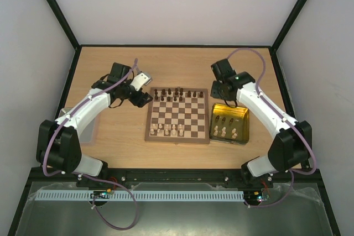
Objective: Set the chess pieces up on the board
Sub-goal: Pick up the chess piece from the storage box.
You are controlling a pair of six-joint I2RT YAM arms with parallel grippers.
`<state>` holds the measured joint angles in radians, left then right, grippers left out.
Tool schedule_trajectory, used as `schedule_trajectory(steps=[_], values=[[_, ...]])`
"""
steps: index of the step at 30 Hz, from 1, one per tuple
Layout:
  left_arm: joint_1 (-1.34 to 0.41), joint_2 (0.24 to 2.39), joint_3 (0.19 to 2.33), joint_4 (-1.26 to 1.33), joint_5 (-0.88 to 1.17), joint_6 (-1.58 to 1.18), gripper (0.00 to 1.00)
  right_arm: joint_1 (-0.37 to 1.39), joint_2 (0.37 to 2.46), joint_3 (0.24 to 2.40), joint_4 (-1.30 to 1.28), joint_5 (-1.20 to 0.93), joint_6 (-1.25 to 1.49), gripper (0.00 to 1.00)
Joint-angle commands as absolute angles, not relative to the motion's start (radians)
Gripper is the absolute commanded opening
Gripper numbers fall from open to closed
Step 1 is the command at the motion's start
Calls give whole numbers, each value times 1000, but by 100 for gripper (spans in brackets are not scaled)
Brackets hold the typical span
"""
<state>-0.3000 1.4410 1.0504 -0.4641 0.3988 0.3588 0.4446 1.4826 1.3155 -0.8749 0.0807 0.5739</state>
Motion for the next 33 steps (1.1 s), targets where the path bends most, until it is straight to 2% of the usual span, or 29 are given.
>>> schedule_trajectory(steps=[1,4,19,33], values=[[-314,1426,1087,-486,394,360,76,440,1396,1139,-850,20,630,31],[-320,1424,1084,-483,391,357,76,440,1355,1074,-838,10,625,31],[-331,1433,1072,-478,378,359,76,435,1476,963,-741,-64,602,30],[-334,1444,1068,-469,379,359,76,385,1509,949,-692,-63,581,27]])
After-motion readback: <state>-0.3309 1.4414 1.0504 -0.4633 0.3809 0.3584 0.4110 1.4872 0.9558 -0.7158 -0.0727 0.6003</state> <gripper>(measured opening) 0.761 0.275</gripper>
